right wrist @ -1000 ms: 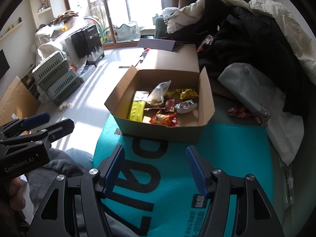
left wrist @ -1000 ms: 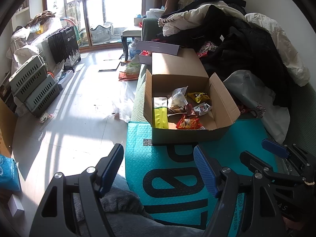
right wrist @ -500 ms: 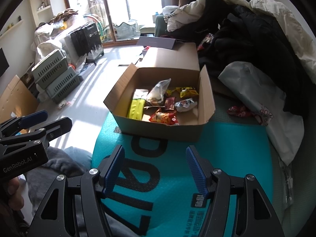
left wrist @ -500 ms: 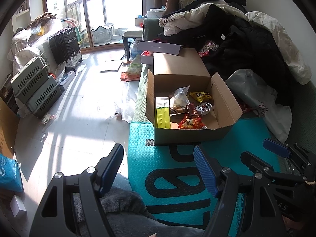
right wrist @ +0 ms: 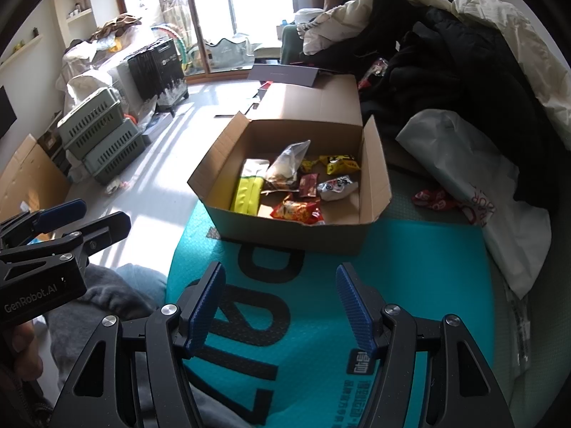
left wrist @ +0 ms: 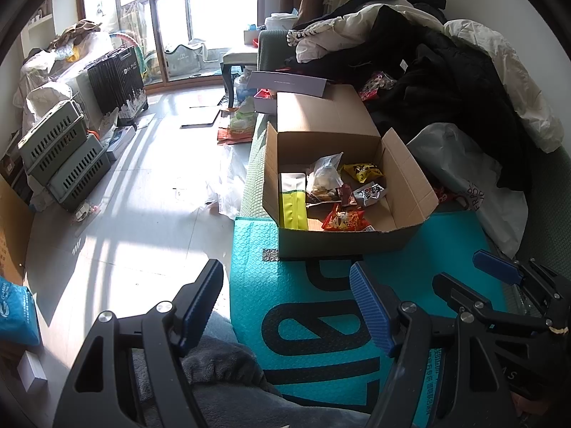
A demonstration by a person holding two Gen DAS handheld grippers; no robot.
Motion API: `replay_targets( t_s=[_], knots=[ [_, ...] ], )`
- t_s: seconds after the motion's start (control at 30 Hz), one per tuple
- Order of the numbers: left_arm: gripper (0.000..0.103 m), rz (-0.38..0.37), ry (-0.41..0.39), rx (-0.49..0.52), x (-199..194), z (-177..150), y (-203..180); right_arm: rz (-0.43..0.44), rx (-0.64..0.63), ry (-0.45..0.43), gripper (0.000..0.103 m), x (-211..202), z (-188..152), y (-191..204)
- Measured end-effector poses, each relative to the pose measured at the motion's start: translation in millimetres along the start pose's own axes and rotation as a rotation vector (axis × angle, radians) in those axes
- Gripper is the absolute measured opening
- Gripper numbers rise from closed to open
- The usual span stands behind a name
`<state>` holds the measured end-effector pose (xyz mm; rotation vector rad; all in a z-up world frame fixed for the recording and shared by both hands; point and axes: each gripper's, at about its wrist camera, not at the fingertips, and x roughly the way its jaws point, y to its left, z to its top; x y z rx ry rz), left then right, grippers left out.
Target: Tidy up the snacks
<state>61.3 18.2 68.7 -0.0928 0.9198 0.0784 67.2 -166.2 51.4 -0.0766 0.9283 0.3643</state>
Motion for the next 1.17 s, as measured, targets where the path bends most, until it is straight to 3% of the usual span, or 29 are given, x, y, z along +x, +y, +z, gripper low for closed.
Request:
replay_targets(
  t_s=[1.17],
  knots=[
    [0.073, -0.006, 0.028, 0.001, 9.8, -3.1, -6.6, 0.001, 0.011, 0.004, 0.065, 2.8, -7.5, -4.5]
  ],
)
